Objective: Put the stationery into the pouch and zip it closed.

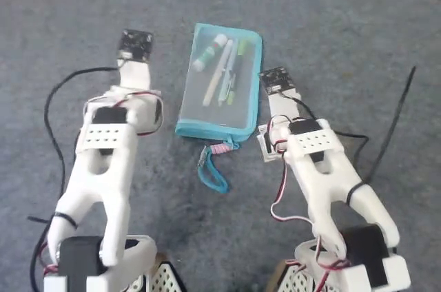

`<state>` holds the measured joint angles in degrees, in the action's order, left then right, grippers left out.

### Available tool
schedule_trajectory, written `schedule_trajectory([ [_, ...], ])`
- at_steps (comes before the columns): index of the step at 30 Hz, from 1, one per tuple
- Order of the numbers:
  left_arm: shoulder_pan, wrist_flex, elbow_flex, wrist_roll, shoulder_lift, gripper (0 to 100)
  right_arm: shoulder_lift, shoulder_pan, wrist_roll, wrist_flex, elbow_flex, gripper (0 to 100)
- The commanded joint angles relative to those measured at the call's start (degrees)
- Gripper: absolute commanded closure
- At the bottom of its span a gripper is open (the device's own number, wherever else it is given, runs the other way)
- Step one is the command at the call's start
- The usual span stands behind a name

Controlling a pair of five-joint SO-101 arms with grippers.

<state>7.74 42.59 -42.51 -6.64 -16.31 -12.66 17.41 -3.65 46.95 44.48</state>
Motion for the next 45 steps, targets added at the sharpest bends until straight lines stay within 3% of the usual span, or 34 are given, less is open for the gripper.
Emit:
schedule_trajectory([
  [1, 0.18, 4.92, -0.22, -3.43, -3.69, 83, -6.37, -2.15, -0.44, 1.71, -0.26, 81.5],
  [7, -5.45, 7.38, -6.55, -10.46, -9.58, 78, -7.87, -2.77, -0.44, 3.21, 0.0, 81.7],
  [13, -8.09, -3.78, -12.62, -11.08, -7.91, 75, -7.25, -2.95, -0.44, 3.21, 0.7, 81.7],
  [23, -6.15, -12.04, -0.75, -12.66, 15.74, 76, -7.25, -2.95, -0.53, 3.21, 1.32, 81.8],
  [34, -7.12, -24.7, -0.13, -9.49, 17.14, 78, -7.25, -2.86, -0.7, 3.21, 1.32, 81.8],
  [38, -9.67, -30.42, 0.48, -9.93, 21.27, 87, -7.25, -2.95, -0.79, 3.21, 1.41, 81.8],
  [42, -12.22, -31.74, 3.21, -15.38, 24.35, 98, -7.69, -2.86, -0.79, 3.03, 2.37, 81.8],
  [45, -12.22, -31.91, 3.91, -13.89, 24.18, 99, -7.69, -2.95, -0.79, 2.95, 2.55, 81.8],
])
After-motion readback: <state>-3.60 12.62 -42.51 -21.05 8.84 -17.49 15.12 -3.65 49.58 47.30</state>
